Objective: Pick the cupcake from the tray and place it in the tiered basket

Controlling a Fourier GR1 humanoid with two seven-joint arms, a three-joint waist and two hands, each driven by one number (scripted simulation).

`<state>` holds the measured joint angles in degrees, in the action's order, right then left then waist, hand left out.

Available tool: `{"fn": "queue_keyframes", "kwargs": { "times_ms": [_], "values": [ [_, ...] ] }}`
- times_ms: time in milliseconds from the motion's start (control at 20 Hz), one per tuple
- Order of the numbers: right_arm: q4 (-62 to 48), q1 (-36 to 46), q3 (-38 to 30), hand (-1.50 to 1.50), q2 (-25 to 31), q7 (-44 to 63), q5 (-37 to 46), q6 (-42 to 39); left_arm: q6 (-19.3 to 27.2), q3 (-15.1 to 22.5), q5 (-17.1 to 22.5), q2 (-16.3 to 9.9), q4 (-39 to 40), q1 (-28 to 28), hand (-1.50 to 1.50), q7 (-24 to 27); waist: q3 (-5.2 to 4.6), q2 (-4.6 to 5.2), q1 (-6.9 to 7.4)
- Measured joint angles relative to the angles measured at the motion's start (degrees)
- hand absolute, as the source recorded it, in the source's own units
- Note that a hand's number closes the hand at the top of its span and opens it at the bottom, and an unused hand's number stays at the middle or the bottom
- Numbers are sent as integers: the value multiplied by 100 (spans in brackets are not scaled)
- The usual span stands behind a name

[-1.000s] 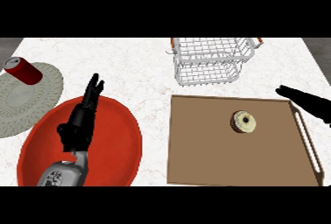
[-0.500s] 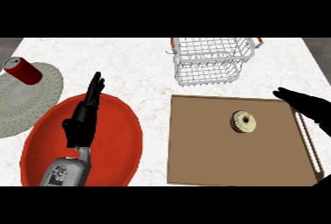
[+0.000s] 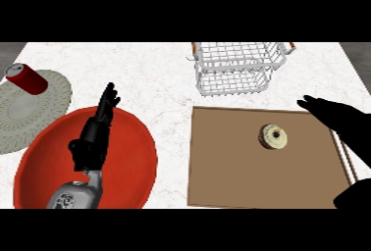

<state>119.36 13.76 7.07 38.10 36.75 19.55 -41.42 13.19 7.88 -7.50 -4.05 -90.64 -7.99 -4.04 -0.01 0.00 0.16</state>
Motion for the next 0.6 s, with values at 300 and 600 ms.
{"fn": "queue_keyframes", "kwargs": {
  "times_ms": [300, 600],
  "values": [
    [-576, 45, -117, -150, -277, -338, 631, 56, -128, -134, 36, -28, -10, 51, 0, 69, 1, 1, -2],
    [-996, -153, -287, -150, -492, -890, 986, 63, -112, -161, -70, 81, 112, -21, 0, 130, 4, -2, -13]
  ]
}}
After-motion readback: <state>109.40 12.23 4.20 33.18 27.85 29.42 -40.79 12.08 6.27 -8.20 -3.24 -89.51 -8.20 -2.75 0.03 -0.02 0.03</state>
